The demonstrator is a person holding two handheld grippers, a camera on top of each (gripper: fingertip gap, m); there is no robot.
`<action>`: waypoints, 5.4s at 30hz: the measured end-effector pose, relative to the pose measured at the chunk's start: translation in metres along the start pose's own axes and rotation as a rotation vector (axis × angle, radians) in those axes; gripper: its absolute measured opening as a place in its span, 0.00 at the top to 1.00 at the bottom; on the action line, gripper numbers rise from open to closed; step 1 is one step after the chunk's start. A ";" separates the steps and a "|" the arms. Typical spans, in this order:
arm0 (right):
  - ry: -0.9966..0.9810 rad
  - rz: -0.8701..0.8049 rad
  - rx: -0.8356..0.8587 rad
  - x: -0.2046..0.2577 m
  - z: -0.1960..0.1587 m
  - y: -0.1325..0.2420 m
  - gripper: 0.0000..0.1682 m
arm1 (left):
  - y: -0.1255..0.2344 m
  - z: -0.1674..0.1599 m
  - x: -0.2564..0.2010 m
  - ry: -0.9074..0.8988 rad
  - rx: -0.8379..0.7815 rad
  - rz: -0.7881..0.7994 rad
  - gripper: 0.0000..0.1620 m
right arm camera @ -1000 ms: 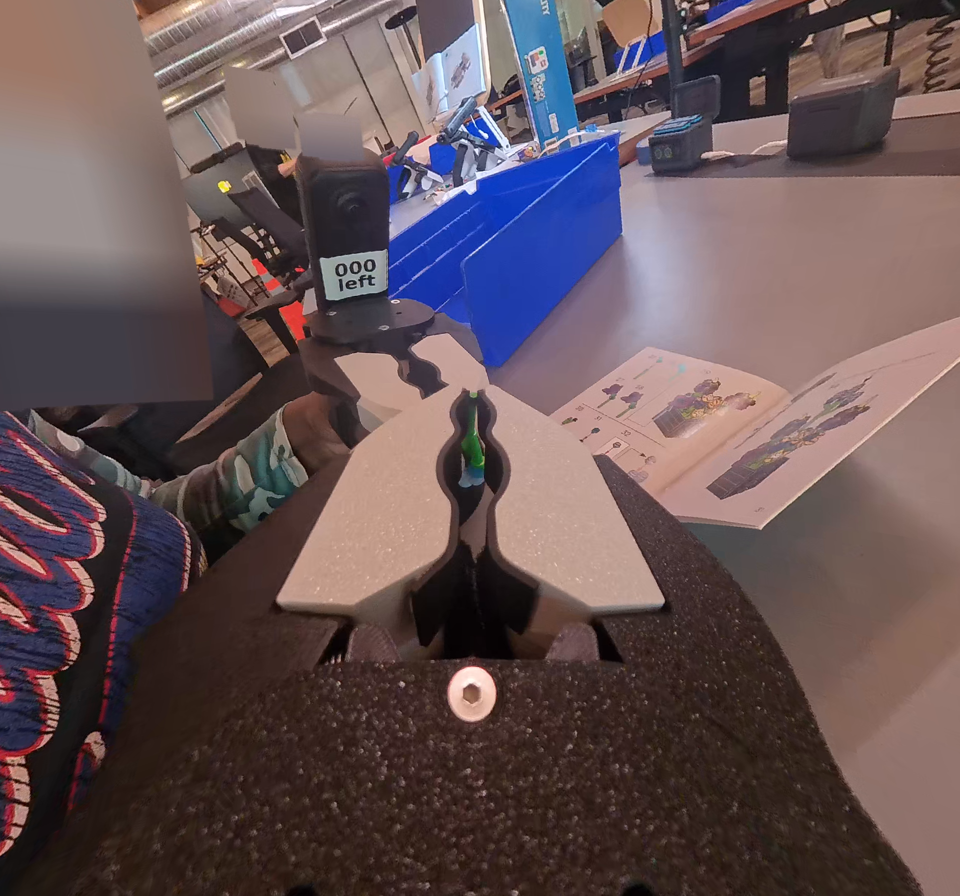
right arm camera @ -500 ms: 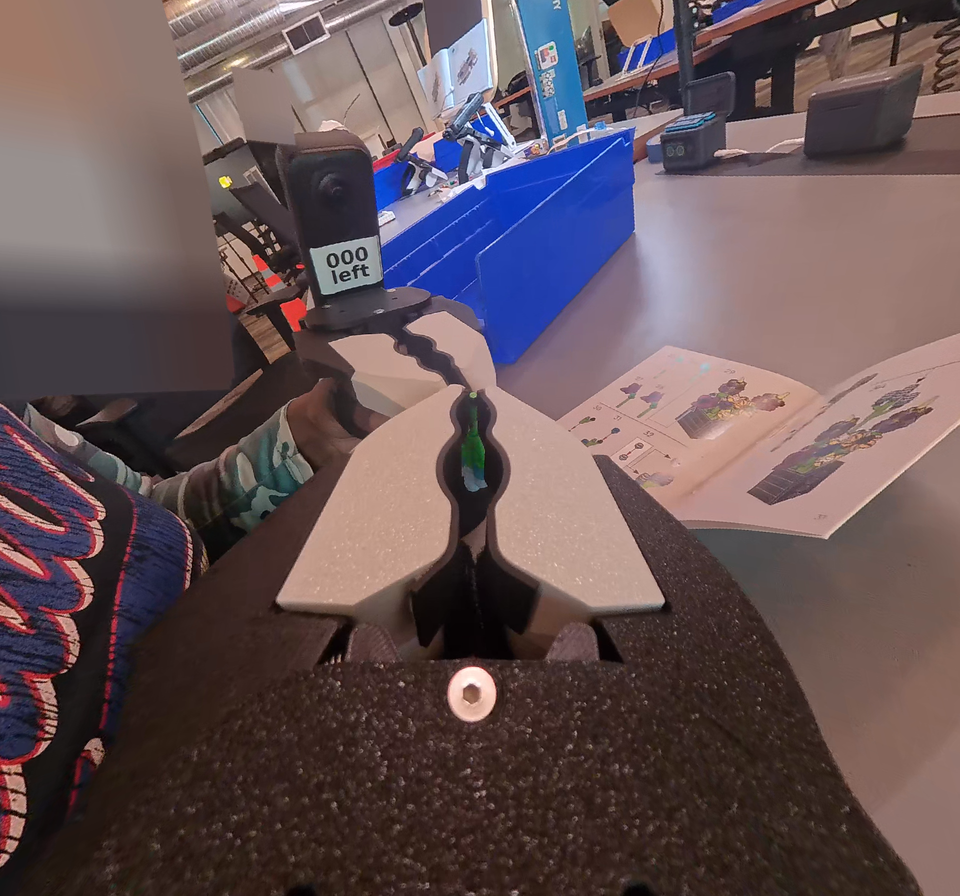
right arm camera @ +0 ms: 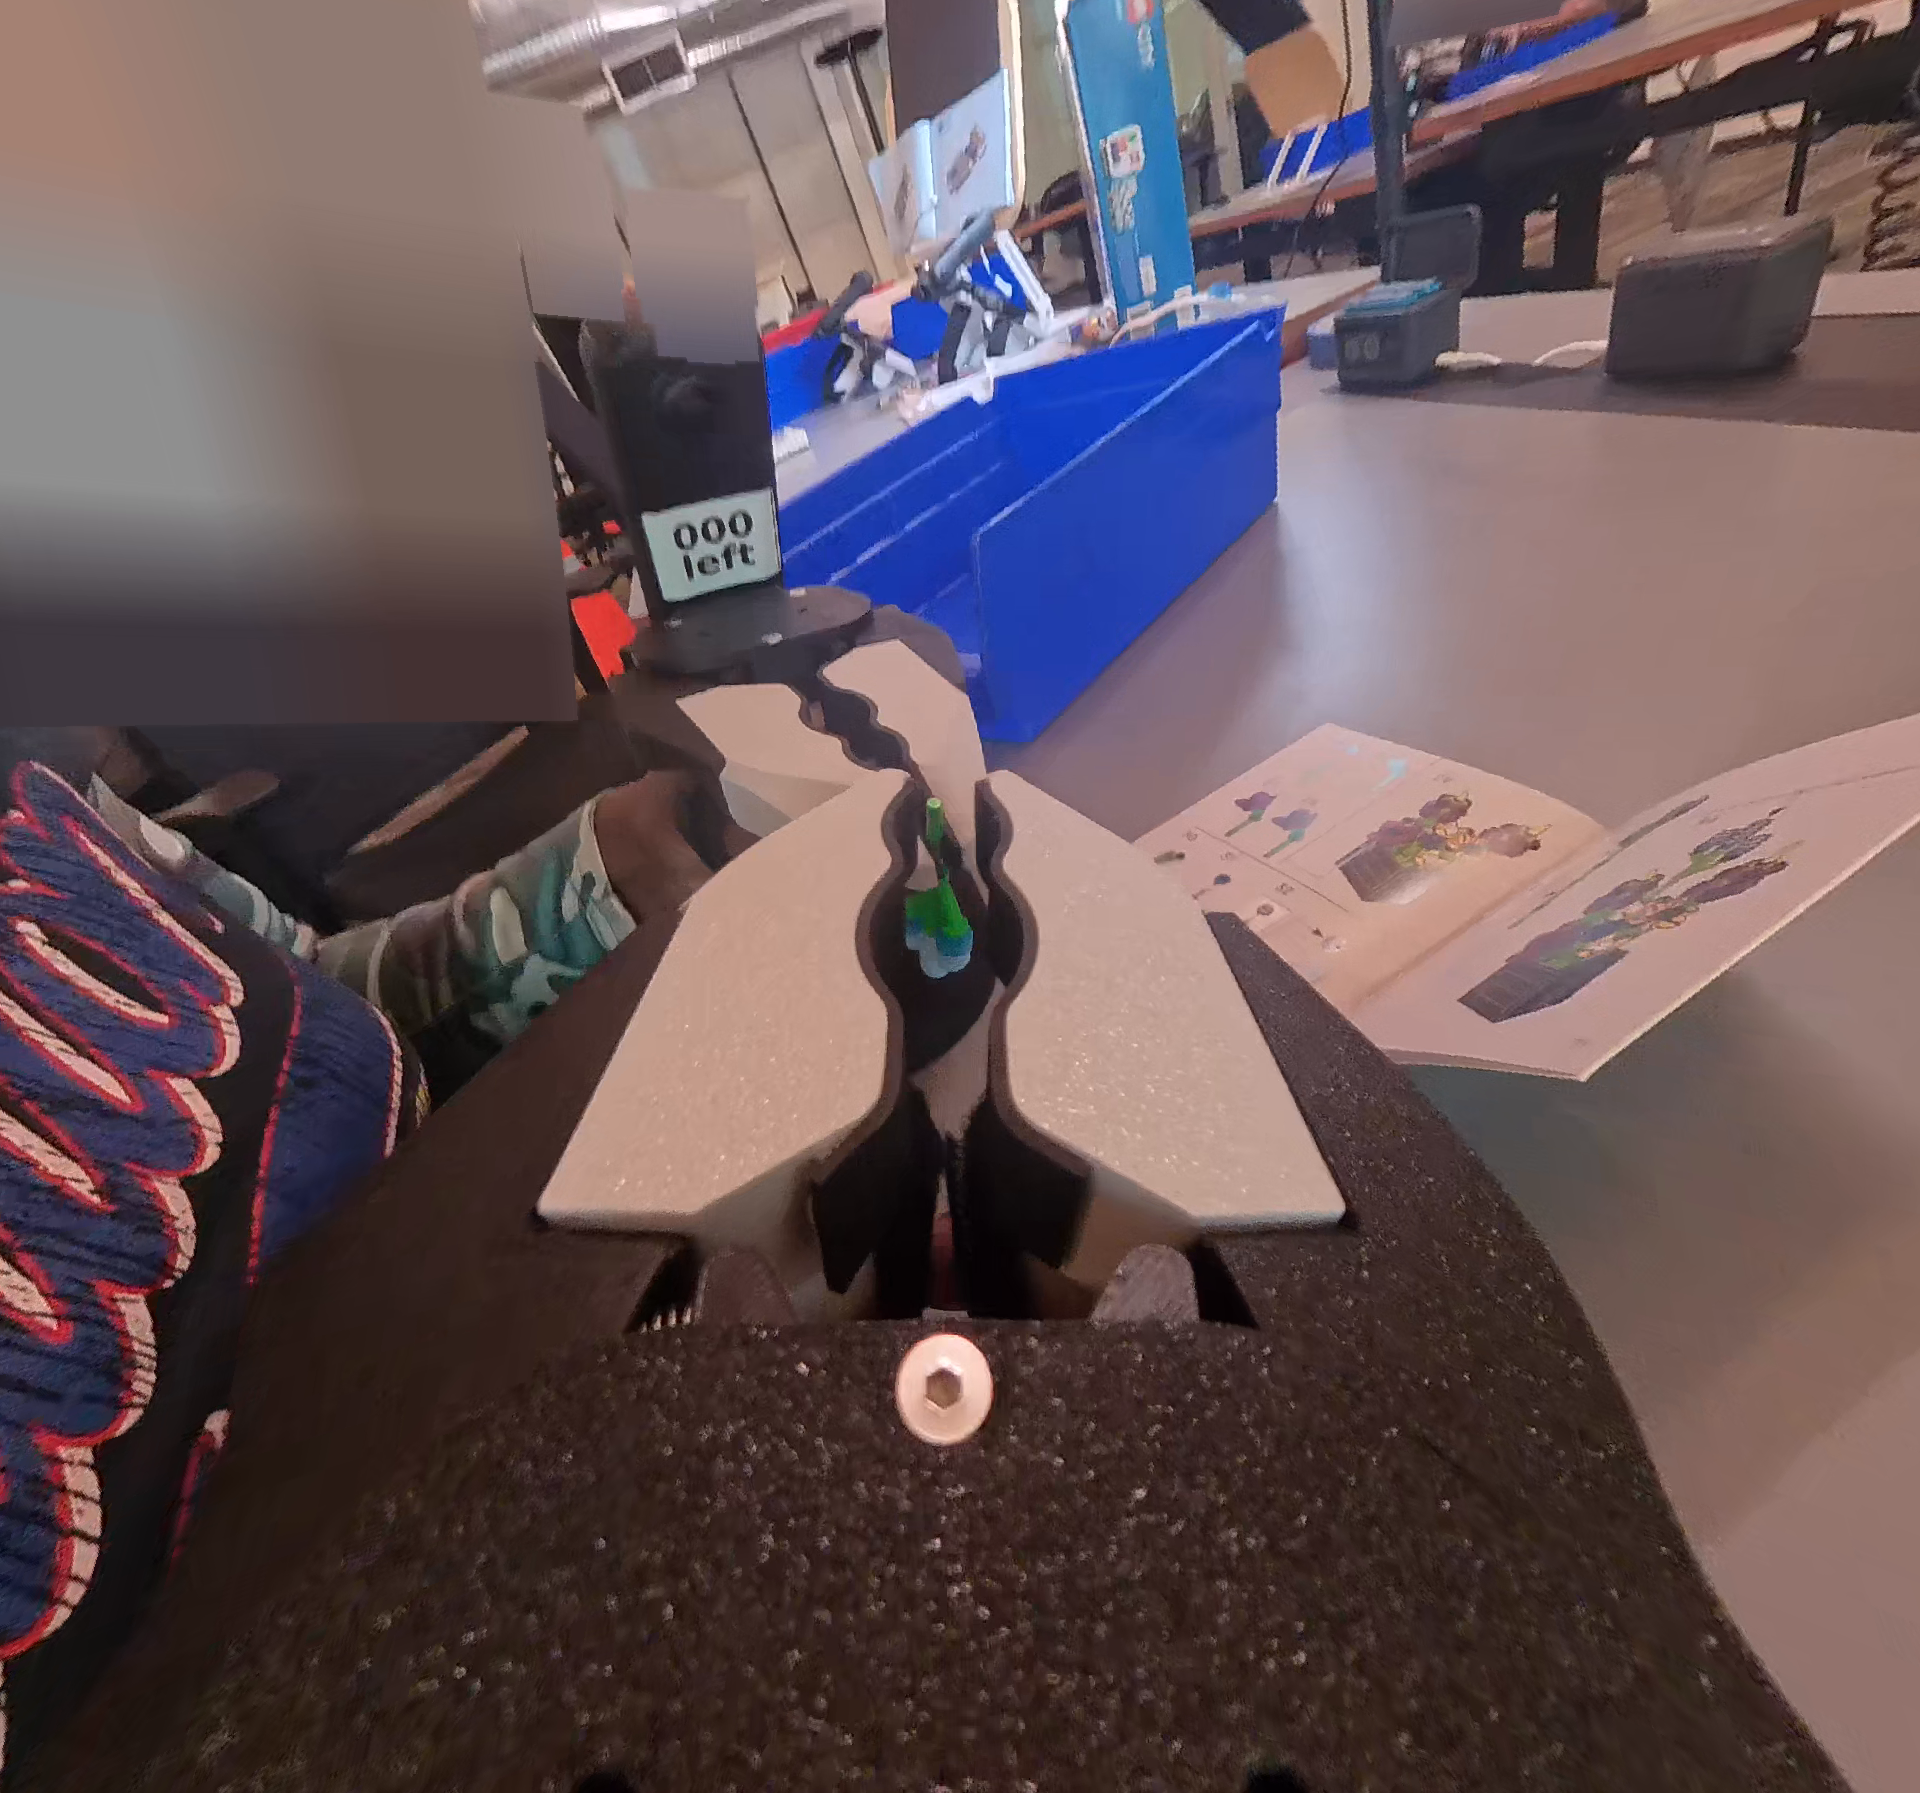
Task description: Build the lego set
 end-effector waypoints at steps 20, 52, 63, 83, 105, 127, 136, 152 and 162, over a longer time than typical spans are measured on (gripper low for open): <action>0.108 -0.019 0.077 0.005 -0.004 -0.003 1.00 | -0.003 -0.002 -0.002 -0.009 0.025 -0.007 0.98; 0.062 -0.037 0.054 0.003 -0.009 -0.003 1.00 | -0.004 -0.005 -0.002 0.002 0.041 -0.021 0.98; 0.044 -0.035 0.055 0.003 -0.012 -0.003 1.00 | -0.005 -0.007 -0.003 -0.002 0.059 -0.025 0.98; -0.039 -0.054 -0.049 -0.008 0.016 0.028 0.92 | 0.020 0.015 0.009 0.184 -0.210 -0.102 0.99; 0.138 -0.472 0.968 -0.038 -0.048 0.196 0.98 | 0.014 0.010 0.010 0.166 -0.156 -0.044 0.99; 0.077 -0.081 -0.047 0.006 0.045 0.065 0.98 | 0.007 0.003 0.008 0.159 -0.084 -0.051 0.99; -0.255 0.245 -0.257 -0.014 0.014 -0.026 0.99 | 0.011 0.004 0.014 0.222 -0.113 -0.034 0.99; -0.118 0.152 -0.222 -0.015 0.004 -0.030 0.98 | 0.012 0.002 0.020 0.240 -0.114 0.023 0.99; -0.055 0.071 -0.096 -0.016 -0.003 -0.025 0.98 | 0.006 -0.005 0.019 0.229 -0.042 0.028 0.99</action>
Point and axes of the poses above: each gripper's, where its closed fingertips meet, y back along the fingers, z out of its top, x = y × z across the jaws, the point moved 3 cm from there along y, back along the fingers, and after that the axes turned 3 degrees about -y, right-handed, at the moved point
